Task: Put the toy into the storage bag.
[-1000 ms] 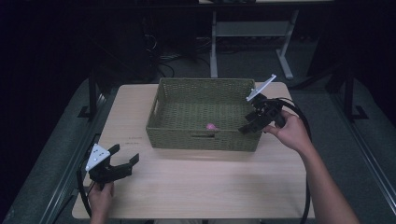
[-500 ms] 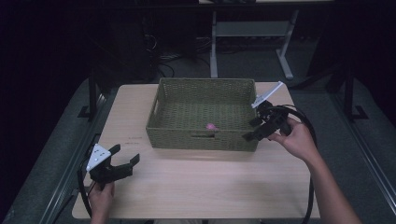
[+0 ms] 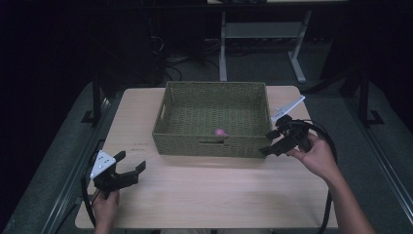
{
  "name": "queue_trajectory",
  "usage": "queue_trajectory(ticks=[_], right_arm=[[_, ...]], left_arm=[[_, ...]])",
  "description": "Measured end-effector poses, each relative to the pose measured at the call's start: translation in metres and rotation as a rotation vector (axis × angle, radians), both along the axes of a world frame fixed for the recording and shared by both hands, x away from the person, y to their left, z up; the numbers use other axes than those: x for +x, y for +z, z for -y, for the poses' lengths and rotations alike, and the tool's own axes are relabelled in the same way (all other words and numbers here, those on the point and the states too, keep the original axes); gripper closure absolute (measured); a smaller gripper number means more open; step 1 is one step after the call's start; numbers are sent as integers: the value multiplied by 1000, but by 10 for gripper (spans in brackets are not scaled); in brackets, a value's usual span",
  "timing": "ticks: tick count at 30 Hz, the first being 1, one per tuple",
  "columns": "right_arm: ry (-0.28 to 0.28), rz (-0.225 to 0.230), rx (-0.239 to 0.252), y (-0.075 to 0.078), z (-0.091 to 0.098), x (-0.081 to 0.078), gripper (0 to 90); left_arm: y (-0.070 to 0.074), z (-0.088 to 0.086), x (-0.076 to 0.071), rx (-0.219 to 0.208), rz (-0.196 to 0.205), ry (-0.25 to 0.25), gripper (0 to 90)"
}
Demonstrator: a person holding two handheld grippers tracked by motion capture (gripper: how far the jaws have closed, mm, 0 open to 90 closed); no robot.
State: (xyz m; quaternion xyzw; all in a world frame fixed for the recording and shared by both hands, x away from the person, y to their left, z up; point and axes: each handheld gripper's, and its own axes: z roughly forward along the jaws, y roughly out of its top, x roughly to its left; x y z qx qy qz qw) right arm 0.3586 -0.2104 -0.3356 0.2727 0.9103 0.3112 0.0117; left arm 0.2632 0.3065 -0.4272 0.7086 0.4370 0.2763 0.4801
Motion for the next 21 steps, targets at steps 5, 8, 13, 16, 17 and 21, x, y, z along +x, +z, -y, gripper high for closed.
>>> queue_trajectory(ticks=[5,8,13,16,17,21], right_arm=[[-5,-2,-5,-5,5,-7,273],[-13,-5,-20,-9,8,-11,269],[-20,5,-18,-14,12,-18,267],[-21,9,-14,-16,13,-22,267],[-22,6,-11,-17,13,-23,267],[-28,1,-16,-22,16,-26,265]], left_arm=[[0,0,0,-3,-1,-2,133],[0,1,0,-4,-5,-5,133],[0,0,0,-3,-5,-4,133],[0,0,0,-3,-5,-3,133],[0,0,0,-4,-5,-3,133],[0,0,-1,-3,-2,-1,133]])
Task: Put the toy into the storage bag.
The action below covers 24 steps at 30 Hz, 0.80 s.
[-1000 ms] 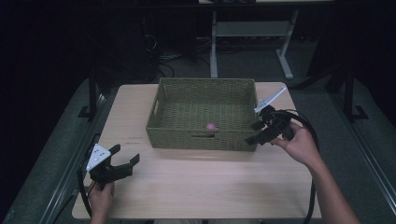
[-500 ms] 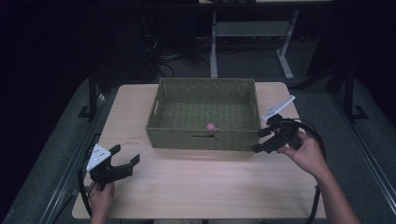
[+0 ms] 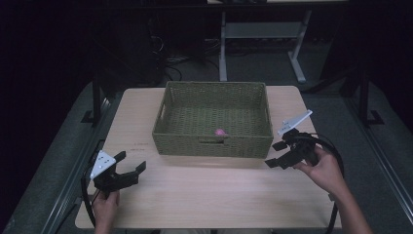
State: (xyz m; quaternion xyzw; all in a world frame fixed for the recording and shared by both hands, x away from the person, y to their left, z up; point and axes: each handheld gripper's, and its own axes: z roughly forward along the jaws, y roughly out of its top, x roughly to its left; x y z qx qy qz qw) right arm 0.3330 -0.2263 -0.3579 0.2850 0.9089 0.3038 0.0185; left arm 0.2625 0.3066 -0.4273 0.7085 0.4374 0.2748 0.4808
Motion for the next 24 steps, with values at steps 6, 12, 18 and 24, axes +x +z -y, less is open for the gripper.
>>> queue_trajectory(ticks=[6,12,18,24], right_arm=[[-4,-3,-10,-6,3,-6,260],[-14,-18,9,-15,8,-10,259],[-25,-31,12,-27,13,-15,260],[-46,-50,32,-36,20,-20,255]], left_arm=[[0,0,0,-2,-1,1,133],[0,-1,0,2,0,1,133],[0,-1,0,1,0,1,133],[0,-1,0,3,0,0,133]])
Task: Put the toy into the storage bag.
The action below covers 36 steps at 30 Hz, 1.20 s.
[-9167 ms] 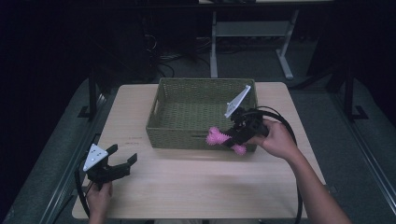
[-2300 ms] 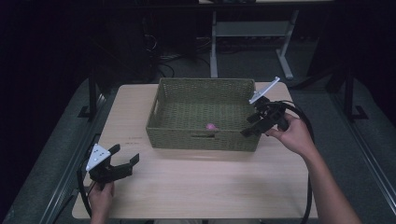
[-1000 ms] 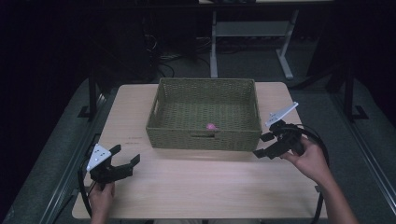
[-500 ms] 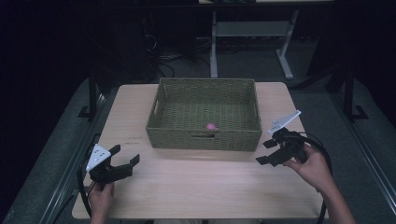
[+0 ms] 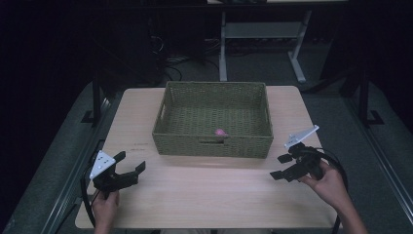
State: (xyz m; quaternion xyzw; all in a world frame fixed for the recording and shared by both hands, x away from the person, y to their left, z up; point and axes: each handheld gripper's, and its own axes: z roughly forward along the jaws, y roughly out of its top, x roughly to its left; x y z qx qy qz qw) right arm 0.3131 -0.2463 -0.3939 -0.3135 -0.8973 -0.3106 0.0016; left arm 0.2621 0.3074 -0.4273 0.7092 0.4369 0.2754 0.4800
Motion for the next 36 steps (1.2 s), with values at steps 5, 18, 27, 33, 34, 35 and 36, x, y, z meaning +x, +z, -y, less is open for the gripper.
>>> queue_trajectory(ticks=[5,18,27,33,34,35,36], right_arm=[[-17,-5,-2,-10,7,-5,254],[-57,-27,43,-30,21,-21,251],[-76,-5,51,-36,24,-34,250],[-96,21,71,-41,26,-45,223],[-100,29,73,-41,26,-47,223],[-104,43,75,-42,26,-50,219],[-108,54,80,-42,26,-53,207]], left_arm=[[0,0,0,-1,-1,-1,133],[0,1,0,1,0,-2,133],[0,1,0,0,-1,-1,133],[0,2,0,3,-1,-4,133],[0,2,0,4,-1,-3,133],[0,2,0,3,-1,-5,133],[0,2,0,3,-1,-5,133]])
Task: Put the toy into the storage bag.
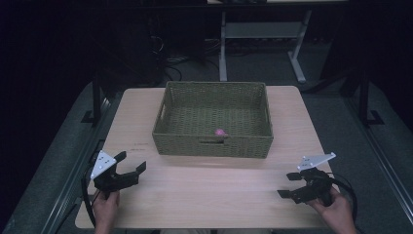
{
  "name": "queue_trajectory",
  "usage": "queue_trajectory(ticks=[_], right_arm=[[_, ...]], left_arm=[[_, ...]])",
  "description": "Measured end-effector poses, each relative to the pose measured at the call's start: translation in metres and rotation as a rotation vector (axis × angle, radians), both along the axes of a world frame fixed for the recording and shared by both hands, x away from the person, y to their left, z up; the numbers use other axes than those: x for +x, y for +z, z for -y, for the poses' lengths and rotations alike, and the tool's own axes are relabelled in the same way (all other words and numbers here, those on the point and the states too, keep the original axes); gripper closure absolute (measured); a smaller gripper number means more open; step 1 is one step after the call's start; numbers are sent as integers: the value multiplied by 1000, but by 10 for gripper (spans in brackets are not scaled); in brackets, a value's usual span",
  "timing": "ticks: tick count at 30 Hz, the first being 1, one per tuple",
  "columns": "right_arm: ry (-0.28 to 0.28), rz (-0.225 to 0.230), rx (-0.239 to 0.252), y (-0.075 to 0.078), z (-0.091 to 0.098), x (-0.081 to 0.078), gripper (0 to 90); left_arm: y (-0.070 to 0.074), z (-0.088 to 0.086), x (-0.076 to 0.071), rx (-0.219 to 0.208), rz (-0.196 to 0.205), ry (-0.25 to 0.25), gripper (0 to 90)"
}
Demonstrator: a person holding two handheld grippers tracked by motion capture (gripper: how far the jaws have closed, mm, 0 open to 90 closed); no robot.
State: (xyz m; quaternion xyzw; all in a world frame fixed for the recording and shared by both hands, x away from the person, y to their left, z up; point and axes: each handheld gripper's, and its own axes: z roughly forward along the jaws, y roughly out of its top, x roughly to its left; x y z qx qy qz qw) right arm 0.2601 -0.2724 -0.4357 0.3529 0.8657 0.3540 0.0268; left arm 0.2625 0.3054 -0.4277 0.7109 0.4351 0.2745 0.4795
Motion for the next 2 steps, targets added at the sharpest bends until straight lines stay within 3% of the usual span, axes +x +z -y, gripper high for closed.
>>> queue_trajectory(ticks=[2], right_arm=[[-18,15,26,0,1,-5,195]], left_arm=[[0,0,0,2,0,0,133]])
